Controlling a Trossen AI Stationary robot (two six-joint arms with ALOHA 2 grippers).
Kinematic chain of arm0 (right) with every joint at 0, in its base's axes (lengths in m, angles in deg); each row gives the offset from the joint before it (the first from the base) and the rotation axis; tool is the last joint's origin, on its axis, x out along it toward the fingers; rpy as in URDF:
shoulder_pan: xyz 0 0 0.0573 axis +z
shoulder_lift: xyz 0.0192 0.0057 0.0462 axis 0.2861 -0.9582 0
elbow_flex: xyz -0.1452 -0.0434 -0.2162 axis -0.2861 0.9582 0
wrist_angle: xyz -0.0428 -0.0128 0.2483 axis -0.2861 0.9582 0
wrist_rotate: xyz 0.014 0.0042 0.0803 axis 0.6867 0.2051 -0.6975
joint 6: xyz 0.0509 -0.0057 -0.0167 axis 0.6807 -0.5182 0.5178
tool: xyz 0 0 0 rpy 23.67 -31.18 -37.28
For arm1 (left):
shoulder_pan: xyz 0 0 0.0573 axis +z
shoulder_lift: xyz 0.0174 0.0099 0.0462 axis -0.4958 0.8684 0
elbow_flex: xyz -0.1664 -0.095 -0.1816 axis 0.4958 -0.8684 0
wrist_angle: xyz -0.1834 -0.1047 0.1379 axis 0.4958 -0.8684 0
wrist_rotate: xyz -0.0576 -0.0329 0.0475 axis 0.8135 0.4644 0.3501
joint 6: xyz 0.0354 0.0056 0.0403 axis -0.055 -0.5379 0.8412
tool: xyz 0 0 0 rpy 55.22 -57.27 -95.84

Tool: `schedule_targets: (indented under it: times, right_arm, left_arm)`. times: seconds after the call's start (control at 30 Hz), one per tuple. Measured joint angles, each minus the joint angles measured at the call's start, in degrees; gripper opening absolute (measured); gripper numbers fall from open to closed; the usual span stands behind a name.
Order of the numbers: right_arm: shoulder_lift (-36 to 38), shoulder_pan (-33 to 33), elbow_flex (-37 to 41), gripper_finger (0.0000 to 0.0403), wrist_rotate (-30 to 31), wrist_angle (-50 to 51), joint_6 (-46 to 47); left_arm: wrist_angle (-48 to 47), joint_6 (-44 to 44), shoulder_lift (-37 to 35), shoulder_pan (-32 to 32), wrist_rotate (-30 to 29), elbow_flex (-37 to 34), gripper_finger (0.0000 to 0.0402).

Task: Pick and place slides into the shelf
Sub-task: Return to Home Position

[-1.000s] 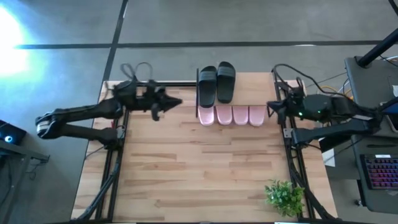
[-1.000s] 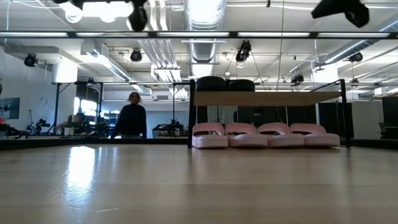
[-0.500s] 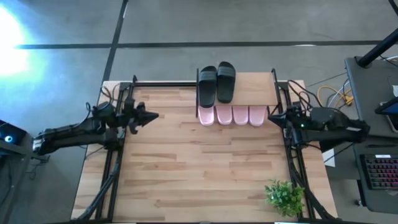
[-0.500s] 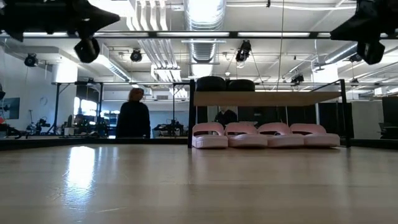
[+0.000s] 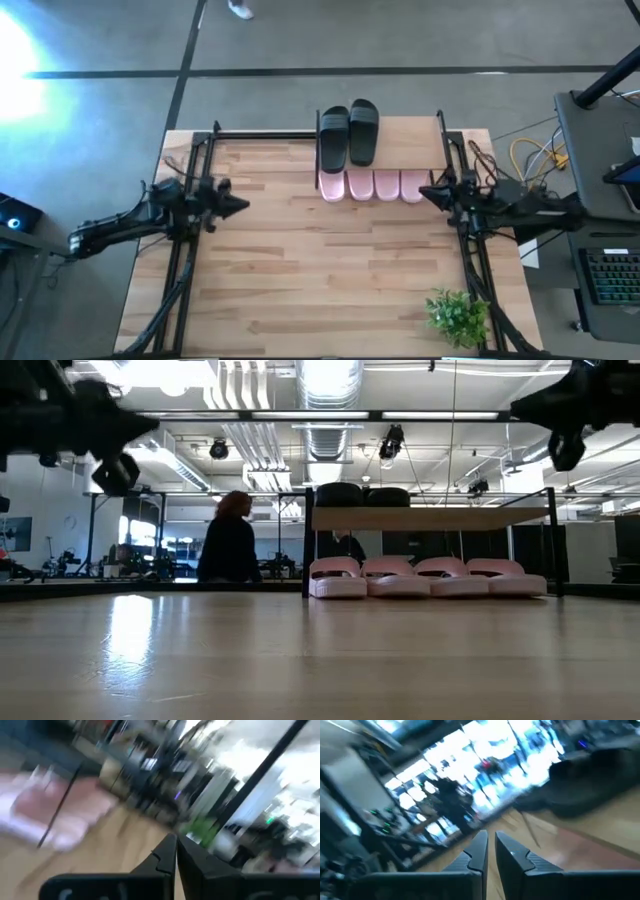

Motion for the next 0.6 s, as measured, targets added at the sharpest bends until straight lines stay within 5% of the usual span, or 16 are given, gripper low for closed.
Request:
schedule_targets:
  times: [0.13, 0.27, 0.6]
  right_arm:
    - [0.75, 0.0, 6.67, 0.0028, -4.55, -11.7, -2.58]
    - [0.92, 0.0, 10.41, 0.0028, -6.7, -11.71, 1.25]
    - [0.04, -0.2, 13.79, 0.0028, -8.31, -11.49, 0.53]
  left_arm:
    - [-2.71, 8.5, 1.87, -0.06, 0.02, -1.39, 0.0]
    - [-2.17, 19.82, 1.37, -0.01, -1.3, -3.14, 0.0]
    - [-1.41, 21.08, 1.45, -0.01, -14.25, -4.94, 0.0]
